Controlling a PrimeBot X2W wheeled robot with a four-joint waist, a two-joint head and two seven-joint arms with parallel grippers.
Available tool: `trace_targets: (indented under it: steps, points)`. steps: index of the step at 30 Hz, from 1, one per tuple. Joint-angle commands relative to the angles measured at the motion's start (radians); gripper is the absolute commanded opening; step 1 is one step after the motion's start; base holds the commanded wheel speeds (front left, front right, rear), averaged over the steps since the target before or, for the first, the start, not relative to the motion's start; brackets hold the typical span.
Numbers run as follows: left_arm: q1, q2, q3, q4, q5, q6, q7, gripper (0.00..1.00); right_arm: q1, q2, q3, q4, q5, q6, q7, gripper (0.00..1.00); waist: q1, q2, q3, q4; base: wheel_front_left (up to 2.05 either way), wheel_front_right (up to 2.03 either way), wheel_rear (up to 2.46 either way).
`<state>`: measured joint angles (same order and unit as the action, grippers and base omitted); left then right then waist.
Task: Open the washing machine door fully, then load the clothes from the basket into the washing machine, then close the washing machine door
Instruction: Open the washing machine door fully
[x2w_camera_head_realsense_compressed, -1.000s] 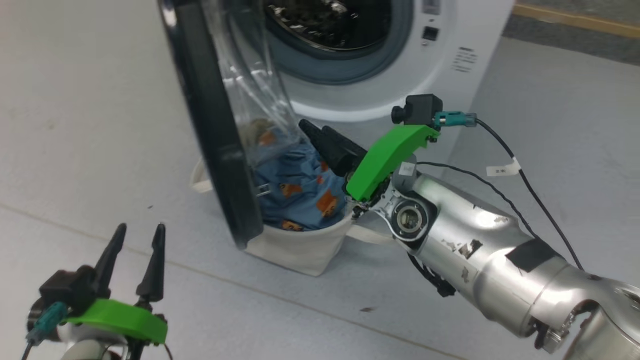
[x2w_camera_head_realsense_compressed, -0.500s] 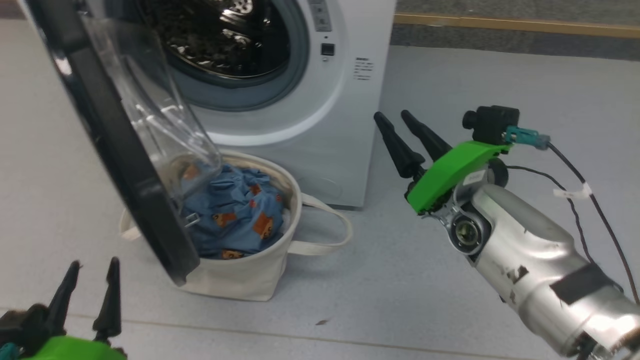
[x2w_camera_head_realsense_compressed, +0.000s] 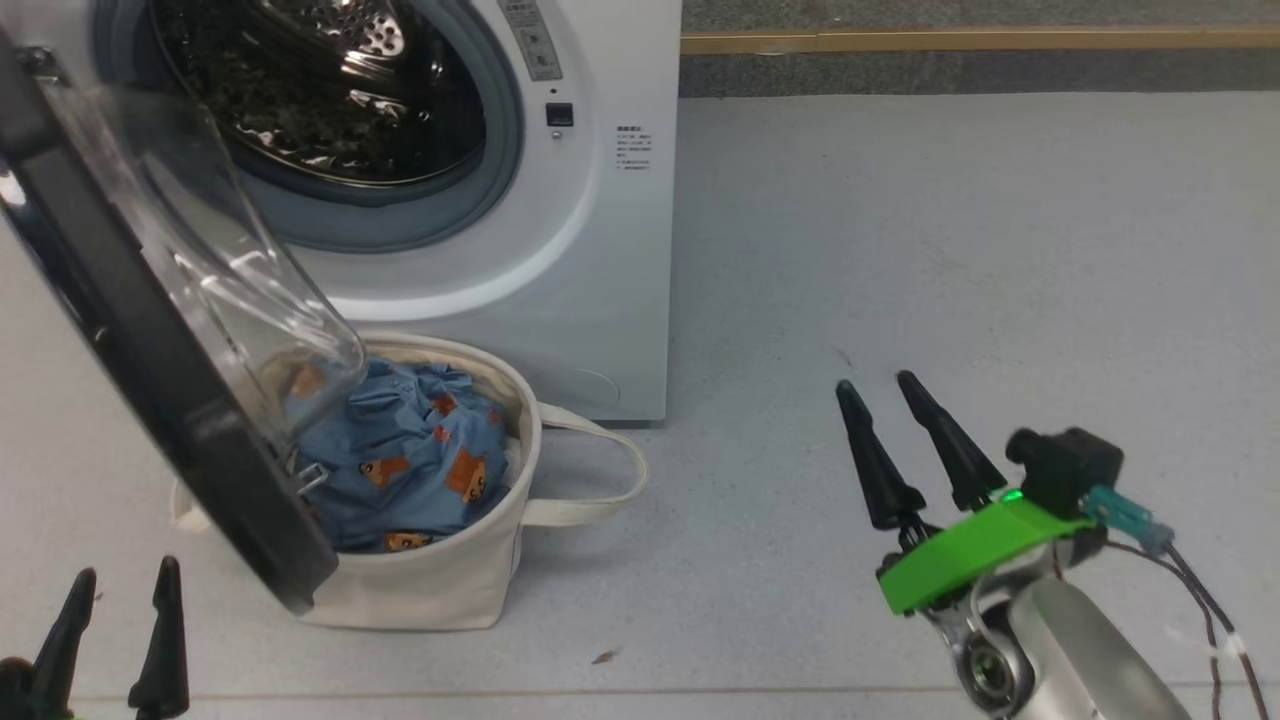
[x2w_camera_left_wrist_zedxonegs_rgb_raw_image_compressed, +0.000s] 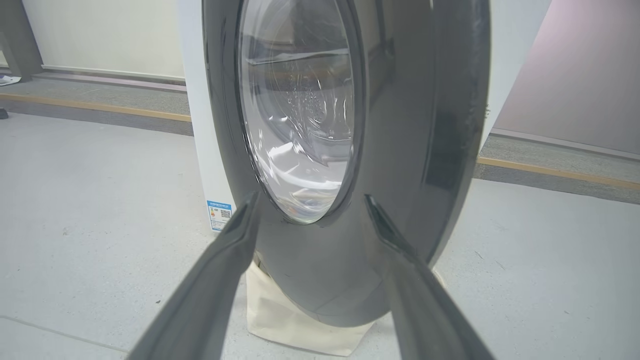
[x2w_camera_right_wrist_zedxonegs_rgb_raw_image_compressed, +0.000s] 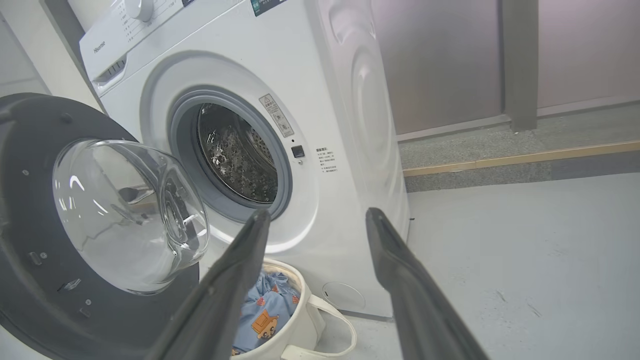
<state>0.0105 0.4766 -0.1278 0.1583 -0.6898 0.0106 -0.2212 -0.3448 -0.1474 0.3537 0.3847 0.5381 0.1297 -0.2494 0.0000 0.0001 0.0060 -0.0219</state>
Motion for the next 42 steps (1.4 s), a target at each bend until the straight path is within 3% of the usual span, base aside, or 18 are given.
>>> trace_targets:
  steps: [1, 10, 42]
  points:
    - [-0.029, 0.044, 0.054, -0.031, -0.005, 0.009, -0.005, 1.0, -0.001, 0.011, -0.007, -0.056, -0.028, 0.001, -0.012, 1.0, 0.0, -0.0001, -0.002, -0.009, 0.0, 0.0, 0.0]
    - [0.001, 0.058, 0.073, -0.039, -0.016, 0.011, -0.01, 1.0, 0.138, 0.019, -0.099, -0.194, -0.098, 0.001, 0.014, 1.0, 0.0, -0.0001, -0.009, -0.043, 0.0, 0.0, 0.0]
    - [-0.015, 0.075, 0.068, -0.021, -0.029, 0.019, -0.001, 1.0, 0.144, 0.031, -0.128, -0.158, -0.085, 0.001, 0.023, 1.0, 0.0, -0.0001, -0.015, -0.031, 0.0, 0.0, 0.0]
